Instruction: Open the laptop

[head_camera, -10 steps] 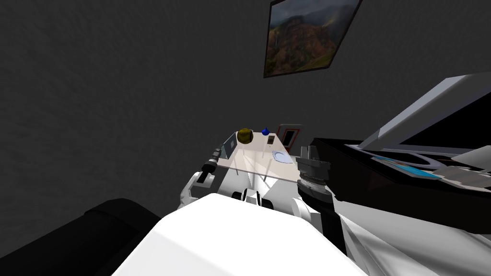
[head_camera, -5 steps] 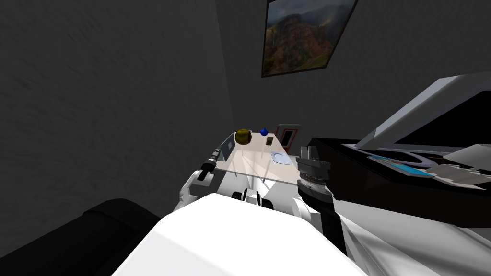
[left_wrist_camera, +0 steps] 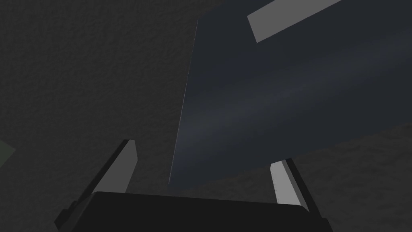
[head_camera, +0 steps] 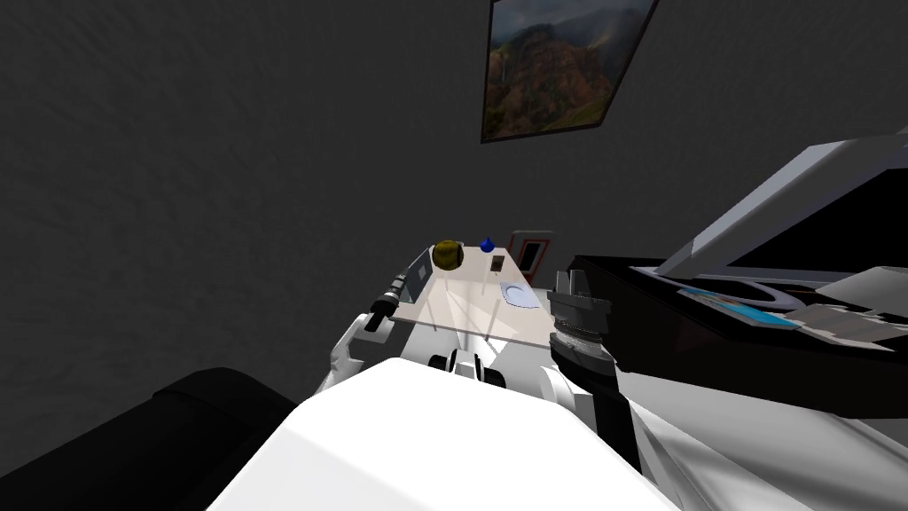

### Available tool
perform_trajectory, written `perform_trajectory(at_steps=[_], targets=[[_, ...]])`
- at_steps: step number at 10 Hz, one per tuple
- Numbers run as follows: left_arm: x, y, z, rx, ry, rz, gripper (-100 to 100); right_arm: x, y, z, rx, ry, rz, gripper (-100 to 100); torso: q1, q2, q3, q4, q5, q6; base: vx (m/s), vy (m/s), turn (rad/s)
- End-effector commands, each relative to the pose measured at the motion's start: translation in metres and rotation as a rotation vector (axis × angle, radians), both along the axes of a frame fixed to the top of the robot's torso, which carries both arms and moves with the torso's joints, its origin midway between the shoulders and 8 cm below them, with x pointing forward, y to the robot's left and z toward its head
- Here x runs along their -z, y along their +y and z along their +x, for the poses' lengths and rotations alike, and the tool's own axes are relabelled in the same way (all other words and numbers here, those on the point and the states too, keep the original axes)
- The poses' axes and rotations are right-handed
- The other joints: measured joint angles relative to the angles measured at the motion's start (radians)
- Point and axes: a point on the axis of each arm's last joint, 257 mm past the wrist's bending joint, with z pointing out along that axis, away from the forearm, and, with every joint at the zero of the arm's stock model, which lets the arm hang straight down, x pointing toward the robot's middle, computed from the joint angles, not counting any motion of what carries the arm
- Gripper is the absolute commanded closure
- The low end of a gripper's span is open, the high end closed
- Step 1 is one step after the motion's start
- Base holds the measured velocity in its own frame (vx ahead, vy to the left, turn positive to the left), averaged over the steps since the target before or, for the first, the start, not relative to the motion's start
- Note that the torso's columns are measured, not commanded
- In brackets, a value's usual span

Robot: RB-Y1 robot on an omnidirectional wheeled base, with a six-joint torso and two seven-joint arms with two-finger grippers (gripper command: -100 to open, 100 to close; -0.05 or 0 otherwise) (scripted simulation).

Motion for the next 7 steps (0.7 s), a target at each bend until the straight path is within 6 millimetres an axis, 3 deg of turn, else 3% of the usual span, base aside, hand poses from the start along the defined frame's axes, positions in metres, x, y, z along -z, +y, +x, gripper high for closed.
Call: perform_trajectory(at_steps=[1,7], targets=[[0.002,-0.003,0.001,0.000,-0.002,-0.078,100,0.000,0.000,0.000,0.000,0.000,0.000,0,-0.001,0.003,0.002,0.001,0.000,0.000,-0.009,0.071,0.004],[0.009,-0.017,0.004,0.005,-0.009,-0.353,100,0.000,0.000,0.000,0.000,0.000,0.000,0,0.005,-0.002,0.000,-0.003,0.004,-0.003,-0.009,0.124,0.005]])
